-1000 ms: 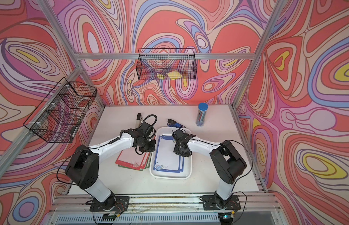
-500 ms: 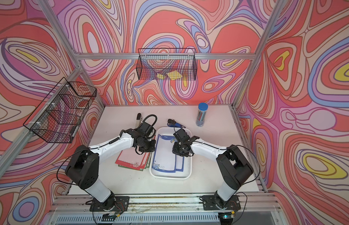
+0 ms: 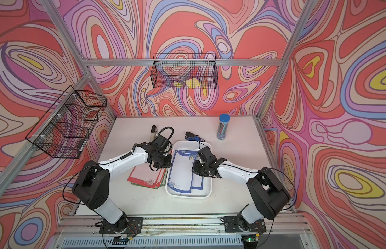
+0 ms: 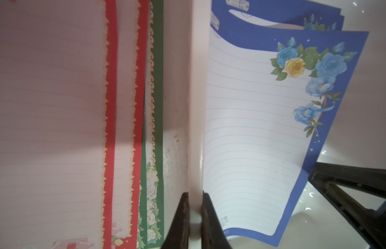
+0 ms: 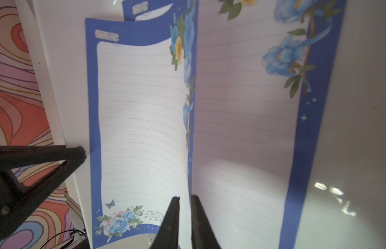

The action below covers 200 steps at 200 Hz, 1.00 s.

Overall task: Take out the stationery paper from the storage box
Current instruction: Pick up the stationery paper from the storage box.

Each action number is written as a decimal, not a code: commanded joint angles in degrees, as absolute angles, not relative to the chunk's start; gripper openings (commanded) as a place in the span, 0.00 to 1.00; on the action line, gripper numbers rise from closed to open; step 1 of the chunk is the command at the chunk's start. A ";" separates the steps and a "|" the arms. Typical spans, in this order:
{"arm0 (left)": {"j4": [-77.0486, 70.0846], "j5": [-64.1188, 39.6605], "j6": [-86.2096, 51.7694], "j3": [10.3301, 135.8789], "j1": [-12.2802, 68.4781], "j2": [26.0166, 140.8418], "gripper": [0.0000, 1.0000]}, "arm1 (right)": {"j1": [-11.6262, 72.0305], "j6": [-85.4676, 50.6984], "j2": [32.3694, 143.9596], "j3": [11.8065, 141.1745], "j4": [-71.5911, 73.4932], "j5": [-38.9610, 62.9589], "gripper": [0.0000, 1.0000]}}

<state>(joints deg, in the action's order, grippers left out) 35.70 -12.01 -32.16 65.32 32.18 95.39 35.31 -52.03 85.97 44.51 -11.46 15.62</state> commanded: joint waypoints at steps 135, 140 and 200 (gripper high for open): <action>36.66 -11.97 -32.20 63.55 31.99 98.25 0.10 | 33.97 -53.44 89.83 40.07 4.14 24.15 0.07; 36.66 -11.96 -32.28 63.56 32.01 98.33 0.10 | 33.95 -53.57 89.84 39.89 4.55 24.32 0.07; 36.86 -11.87 -32.08 63.80 32.01 98.78 0.10 | 33.82 -52.69 91.07 38.62 6.01 23.63 0.30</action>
